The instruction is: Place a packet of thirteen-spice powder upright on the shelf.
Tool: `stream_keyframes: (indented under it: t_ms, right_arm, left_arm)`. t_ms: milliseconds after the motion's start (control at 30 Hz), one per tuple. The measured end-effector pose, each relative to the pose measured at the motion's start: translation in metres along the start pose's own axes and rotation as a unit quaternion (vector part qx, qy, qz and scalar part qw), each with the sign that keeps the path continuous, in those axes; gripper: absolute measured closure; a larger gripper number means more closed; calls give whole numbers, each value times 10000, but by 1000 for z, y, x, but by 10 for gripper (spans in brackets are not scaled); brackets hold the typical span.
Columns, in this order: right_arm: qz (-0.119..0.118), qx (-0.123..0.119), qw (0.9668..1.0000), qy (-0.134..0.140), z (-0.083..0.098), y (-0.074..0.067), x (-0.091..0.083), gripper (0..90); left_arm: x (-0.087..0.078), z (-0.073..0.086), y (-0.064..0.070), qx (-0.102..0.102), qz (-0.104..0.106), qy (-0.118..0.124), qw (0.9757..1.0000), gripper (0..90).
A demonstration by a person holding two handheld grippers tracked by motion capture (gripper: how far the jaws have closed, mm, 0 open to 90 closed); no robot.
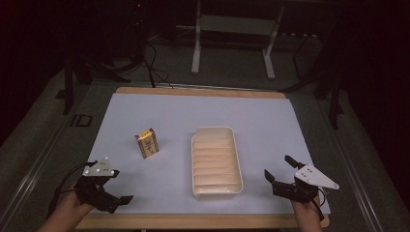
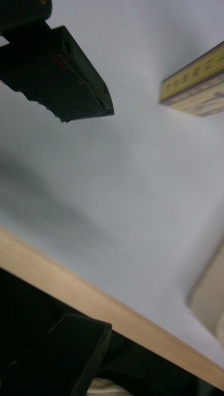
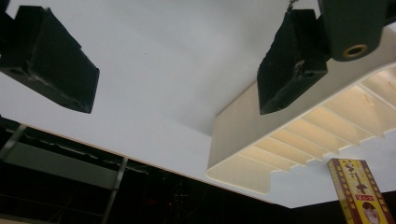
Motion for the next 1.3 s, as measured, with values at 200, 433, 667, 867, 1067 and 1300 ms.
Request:
stream_keyframes:
  t_ms: [200, 433, 667, 867, 1067, 1300]
  right_arm:
    - [-42, -80, 10000, -14, -1, -4, 0, 130]
    - [-90, -191, 9998, -55, -1, -8, 1, 131]
    - [-86, -205, 9997, -72, -1, -9, 1, 131]
    - [-116, -207, 9997, -83, 0, -10, 2, 131]
    - [-80, -244, 9996, -77, -1, -10, 2, 130]
    - [-38, -278, 9995, -108, -1, -11, 2, 130]
  left_arm:
    - [0, 6, -1, -4, 100, -591, 9982, 10]
    - [2, 17, -4, -184, 224, -1314, 9909, 9]
    - [3, 26, -7, -455, 189, -1896, 9806, 9]
    - [2, 30, -9, -512, 120, -2349, 9706, 9]
    - [1, 32, -5, -359, 291, -2879, 9566, 9]
    - [-3, 21, -11, -301, 235, -2840, 9581, 9]
Point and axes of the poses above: each handheld gripper's, and its own axes: x roughly forward along the jaws, z roughly out of its underside, y roughly to its right, the point moved 9 cm from there along x, roughly forward along the jaws, and after that the axes turned 15 degrees about -y, right-handed, at the moved point
